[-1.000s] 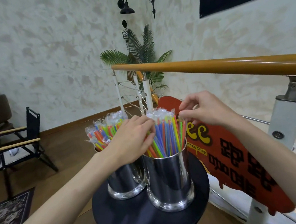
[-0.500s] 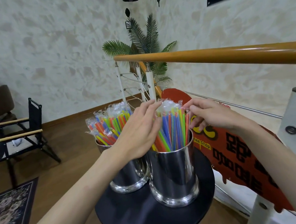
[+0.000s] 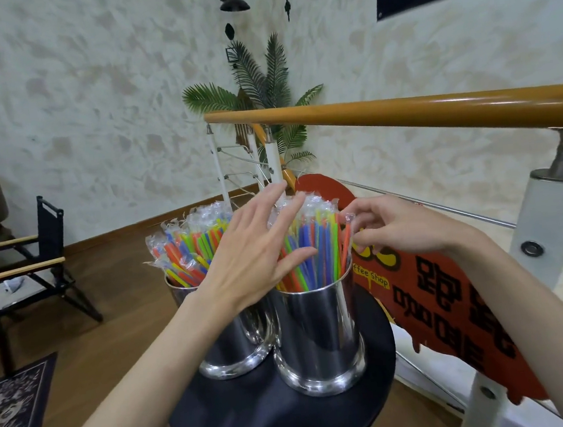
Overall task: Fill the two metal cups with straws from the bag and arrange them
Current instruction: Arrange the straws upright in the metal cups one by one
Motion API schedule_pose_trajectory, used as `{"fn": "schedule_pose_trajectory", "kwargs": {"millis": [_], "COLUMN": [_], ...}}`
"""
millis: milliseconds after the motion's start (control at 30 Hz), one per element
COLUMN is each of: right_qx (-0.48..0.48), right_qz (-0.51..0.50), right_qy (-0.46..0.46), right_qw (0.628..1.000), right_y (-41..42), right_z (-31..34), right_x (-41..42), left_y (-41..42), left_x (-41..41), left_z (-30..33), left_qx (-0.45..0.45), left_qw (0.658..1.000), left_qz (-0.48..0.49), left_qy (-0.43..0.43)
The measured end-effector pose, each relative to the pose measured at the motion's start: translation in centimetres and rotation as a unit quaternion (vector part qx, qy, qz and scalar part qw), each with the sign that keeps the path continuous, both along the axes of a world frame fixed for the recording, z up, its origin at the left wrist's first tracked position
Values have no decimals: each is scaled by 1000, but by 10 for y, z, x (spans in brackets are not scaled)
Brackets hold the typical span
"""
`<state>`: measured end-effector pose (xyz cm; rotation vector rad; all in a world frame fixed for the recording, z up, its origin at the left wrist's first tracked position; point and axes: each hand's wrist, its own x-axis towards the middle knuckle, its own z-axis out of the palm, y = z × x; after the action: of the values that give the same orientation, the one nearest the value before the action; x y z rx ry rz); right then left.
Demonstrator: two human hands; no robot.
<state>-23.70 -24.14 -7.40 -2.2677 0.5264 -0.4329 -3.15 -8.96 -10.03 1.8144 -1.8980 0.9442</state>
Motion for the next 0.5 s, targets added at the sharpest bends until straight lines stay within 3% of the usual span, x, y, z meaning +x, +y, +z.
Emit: {"fn": "schedule_pose_trajectory", "kwargs": {"millis": [100, 233, 367, 500], "right_qx": [-30, -38, -71, -106], "right_qz": [-12, -17, -38, -50], "right_qy": [-17, -33, -26, -25], "right_qw": [999, 999, 996, 993], "right_y": [0, 0, 7, 18], "right_z": [-1, -4, -7, -12], "right_x": [3, 8, 17, 27], "left_y": [6, 14, 15, 8], "left_x": [-3, -4, -10, -15], "left_z": [-1, 7, 13, 4], "left_qx": [-25, -63, -16, 1], "left_qw": [999, 997, 993, 991], "left_qz": [16, 6, -31, -10], "left_qy": [-12, 35, 111, 135]}}
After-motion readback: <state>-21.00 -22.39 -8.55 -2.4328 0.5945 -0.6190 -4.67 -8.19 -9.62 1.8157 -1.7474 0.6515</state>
